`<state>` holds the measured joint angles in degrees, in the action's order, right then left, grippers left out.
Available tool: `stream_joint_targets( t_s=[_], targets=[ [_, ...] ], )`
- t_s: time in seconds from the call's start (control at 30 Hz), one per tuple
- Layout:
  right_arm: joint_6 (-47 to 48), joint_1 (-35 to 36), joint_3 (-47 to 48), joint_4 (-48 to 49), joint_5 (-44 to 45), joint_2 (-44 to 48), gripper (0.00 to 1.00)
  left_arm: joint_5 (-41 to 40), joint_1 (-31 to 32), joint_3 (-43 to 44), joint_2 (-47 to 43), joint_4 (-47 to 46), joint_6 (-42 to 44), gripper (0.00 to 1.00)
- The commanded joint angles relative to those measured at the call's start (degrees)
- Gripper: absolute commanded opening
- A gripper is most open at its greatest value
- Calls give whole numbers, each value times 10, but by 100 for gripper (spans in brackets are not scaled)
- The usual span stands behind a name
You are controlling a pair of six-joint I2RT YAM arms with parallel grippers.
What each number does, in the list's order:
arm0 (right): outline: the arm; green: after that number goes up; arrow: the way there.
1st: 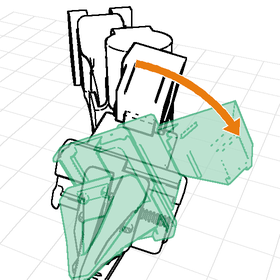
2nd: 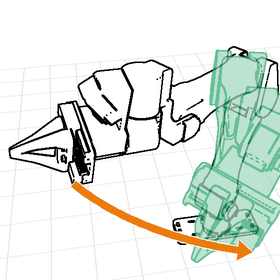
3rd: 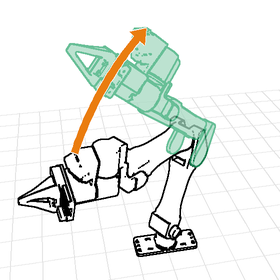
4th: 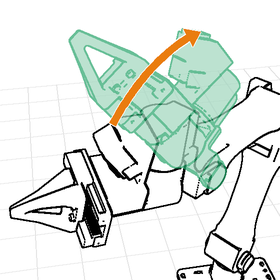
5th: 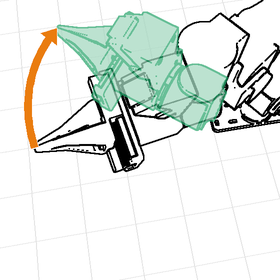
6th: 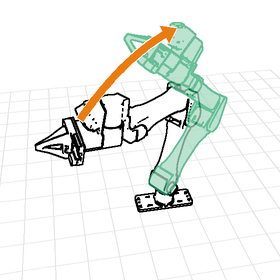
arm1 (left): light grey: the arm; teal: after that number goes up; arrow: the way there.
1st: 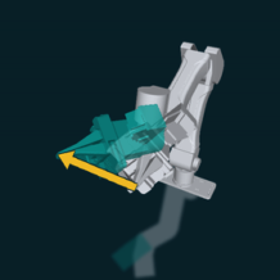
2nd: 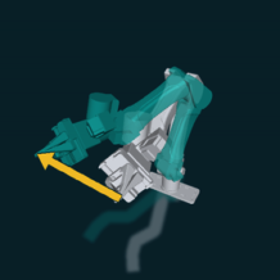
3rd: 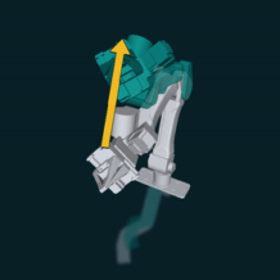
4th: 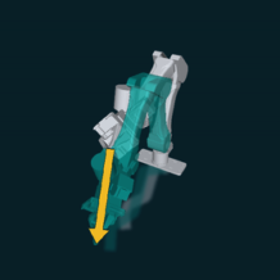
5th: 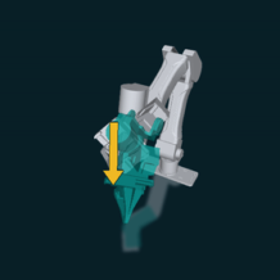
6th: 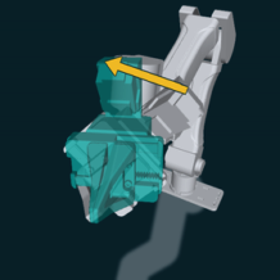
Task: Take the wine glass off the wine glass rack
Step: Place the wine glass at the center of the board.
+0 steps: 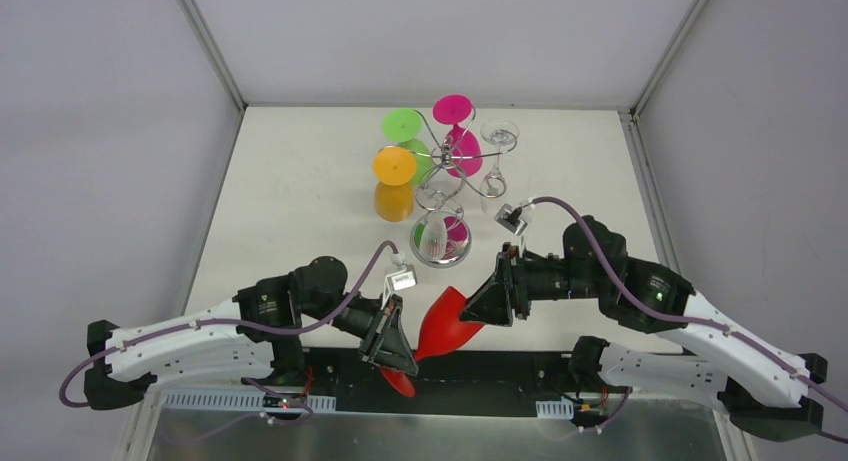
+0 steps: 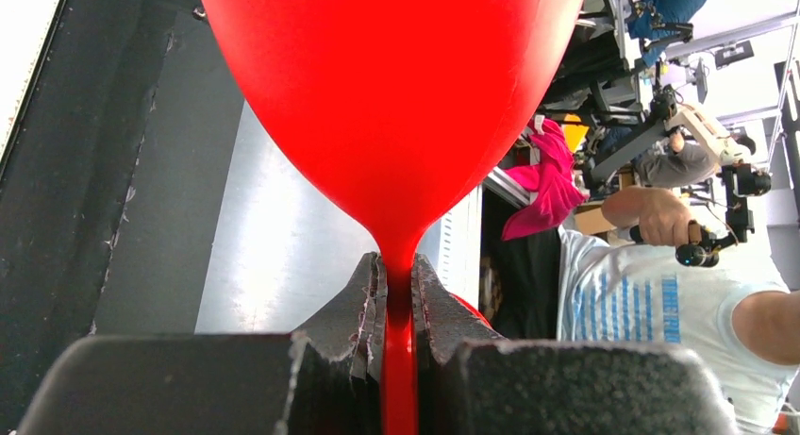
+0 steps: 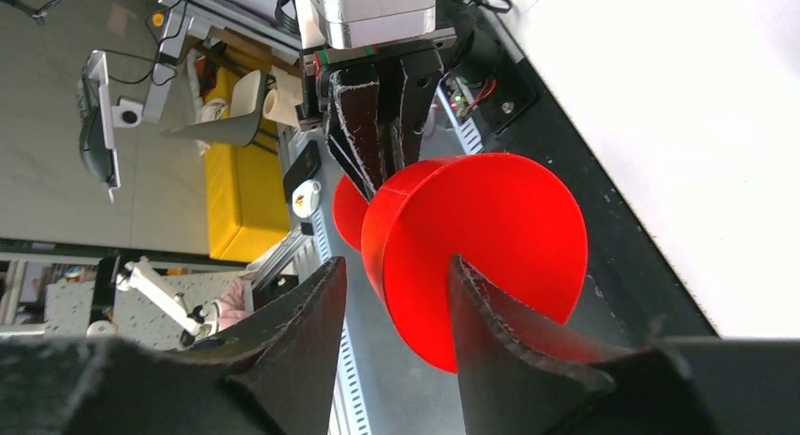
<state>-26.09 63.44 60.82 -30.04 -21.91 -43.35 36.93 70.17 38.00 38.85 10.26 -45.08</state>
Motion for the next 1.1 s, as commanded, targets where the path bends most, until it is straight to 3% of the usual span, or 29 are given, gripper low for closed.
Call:
stream_joint_targets(
  t_s=[0.0, 0.53, 0.87, 1.07],
  targets=[
    [-14, -10, -6, 50, -70, -4, 45, 8, 11, 11, -15, -41, 28, 0],
    [-40, -20, -28, 101, -143, 0, 30, 22, 17, -1, -20, -56, 41, 0],
    [-41, -21, -33, 115, -159, -2, 11, 25, 18, -12, -19, -67, 37, 0],
    [-41, -21, -36, 118, -163, -4, 11, 22, 18, -15, -24, -69, 48, 21]
  ],
)
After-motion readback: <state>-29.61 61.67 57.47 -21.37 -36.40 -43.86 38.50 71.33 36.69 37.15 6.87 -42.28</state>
